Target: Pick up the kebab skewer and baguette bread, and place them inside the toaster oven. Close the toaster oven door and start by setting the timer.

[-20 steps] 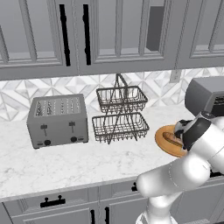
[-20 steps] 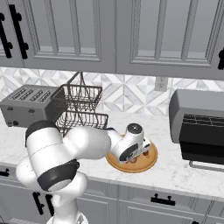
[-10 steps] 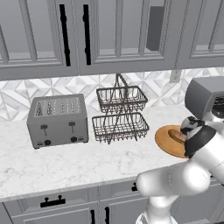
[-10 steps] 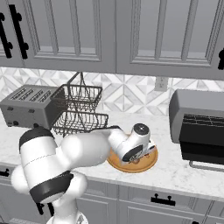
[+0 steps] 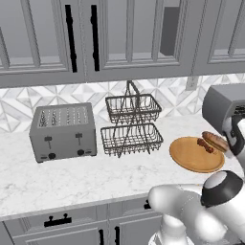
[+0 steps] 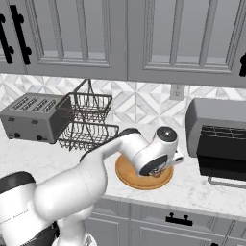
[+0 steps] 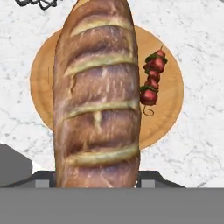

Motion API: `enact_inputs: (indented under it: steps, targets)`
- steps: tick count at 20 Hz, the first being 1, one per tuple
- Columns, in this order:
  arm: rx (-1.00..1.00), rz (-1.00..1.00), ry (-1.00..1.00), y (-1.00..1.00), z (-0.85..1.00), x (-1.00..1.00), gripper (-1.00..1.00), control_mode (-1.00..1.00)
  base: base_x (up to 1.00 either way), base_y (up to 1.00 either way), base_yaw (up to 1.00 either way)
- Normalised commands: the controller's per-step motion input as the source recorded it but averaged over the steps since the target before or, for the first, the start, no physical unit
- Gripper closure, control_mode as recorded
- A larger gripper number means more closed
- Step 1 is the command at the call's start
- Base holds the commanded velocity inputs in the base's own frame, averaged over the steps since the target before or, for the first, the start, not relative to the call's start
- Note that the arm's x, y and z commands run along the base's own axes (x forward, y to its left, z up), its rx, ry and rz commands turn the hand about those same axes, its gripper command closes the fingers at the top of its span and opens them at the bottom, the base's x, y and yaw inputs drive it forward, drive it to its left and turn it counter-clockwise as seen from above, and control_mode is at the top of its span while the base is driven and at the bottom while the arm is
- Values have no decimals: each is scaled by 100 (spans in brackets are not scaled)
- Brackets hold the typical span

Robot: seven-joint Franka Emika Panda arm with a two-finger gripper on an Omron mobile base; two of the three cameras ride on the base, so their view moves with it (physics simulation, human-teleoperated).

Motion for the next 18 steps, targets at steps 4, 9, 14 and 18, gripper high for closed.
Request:
enact_inputs:
  steps: [4, 9, 14, 18]
  targets:
    - [0, -14, 0, -6, 83, -85, 100, -100, 0, 0, 0]
    - [0, -24, 0, -54, 33, -62, 100, -100, 0, 0, 0]
    - [0, -24, 2, -83, 21, -20, 100, -100, 0, 0, 0]
    - [0, -17, 0, -71, 19, 0, 100, -100, 0, 0, 0]
